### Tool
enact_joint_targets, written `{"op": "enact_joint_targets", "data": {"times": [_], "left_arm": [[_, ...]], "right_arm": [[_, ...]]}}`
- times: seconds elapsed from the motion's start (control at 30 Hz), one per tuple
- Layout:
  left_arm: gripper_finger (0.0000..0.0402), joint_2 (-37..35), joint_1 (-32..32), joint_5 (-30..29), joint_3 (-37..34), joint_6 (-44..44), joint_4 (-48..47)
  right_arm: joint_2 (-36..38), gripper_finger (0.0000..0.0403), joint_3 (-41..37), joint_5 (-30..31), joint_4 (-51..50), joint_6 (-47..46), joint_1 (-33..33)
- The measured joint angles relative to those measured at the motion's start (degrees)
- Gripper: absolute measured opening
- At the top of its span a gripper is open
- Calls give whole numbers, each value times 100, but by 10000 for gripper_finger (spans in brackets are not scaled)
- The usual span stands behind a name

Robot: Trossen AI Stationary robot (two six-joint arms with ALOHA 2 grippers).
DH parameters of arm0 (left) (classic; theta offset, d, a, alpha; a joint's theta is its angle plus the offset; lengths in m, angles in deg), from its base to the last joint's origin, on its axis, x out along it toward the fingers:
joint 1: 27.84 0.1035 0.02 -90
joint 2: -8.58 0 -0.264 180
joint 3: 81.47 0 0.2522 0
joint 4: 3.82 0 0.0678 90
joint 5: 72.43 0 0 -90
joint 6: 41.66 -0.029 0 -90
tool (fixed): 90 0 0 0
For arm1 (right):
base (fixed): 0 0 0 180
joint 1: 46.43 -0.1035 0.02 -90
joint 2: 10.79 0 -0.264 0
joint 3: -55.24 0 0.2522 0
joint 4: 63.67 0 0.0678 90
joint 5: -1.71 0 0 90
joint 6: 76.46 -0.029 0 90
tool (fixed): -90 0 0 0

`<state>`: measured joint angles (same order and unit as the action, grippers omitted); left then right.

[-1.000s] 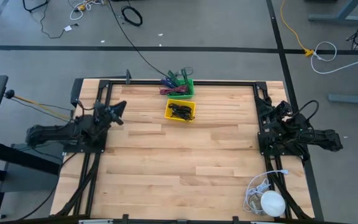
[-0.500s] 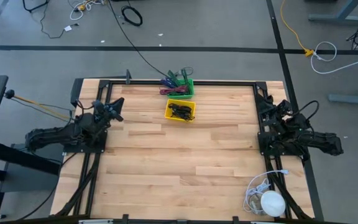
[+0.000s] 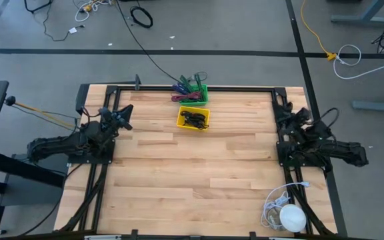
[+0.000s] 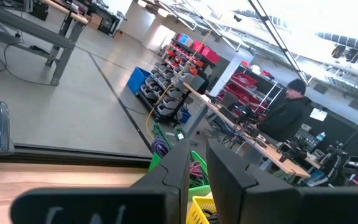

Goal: Pick & Place USB Port
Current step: Return to Home Position

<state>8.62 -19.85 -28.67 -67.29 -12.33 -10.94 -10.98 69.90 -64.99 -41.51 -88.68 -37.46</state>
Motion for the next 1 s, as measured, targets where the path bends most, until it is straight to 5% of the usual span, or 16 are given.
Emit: {"op": "enact_joint_targets", "data": {"times": [0.33, 1.0], "left_arm": [[57, 2, 0, 0, 0, 1, 0], [57, 2, -2, 0, -2, 1, 0]], "right_arm": [[-10, 39, -5, -3535, -2995, 267, -221], [-40, 39, -10, -3124, -3374, 373, -244]]}}
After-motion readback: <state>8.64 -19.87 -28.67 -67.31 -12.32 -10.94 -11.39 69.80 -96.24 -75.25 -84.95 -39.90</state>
